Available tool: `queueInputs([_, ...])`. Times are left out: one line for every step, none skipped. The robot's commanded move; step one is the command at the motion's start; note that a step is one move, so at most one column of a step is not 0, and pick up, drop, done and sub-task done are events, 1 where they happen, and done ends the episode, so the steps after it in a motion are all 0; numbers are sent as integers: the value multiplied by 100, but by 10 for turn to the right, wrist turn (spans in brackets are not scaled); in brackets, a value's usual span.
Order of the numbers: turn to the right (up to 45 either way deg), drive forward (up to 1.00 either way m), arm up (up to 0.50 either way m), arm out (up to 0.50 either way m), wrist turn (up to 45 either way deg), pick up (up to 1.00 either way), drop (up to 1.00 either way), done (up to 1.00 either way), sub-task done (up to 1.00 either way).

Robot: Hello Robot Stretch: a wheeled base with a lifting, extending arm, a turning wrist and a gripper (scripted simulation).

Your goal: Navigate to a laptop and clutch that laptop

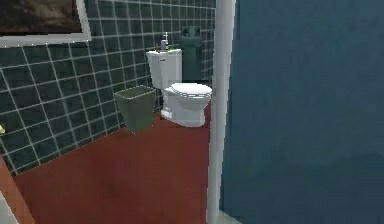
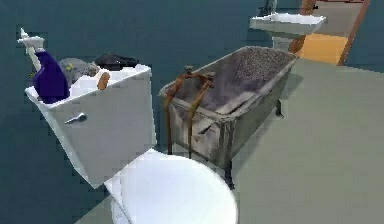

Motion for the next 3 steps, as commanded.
queueInputs([0, 70, 0, 0, 0, 0, 0, 0, 0])
queueInputs([-450, 0, 0, 0, 0, 0, 0, 0, 0])
queueInputs([-30, 0, 0, 0, 0, 0, 0, 0, 0])
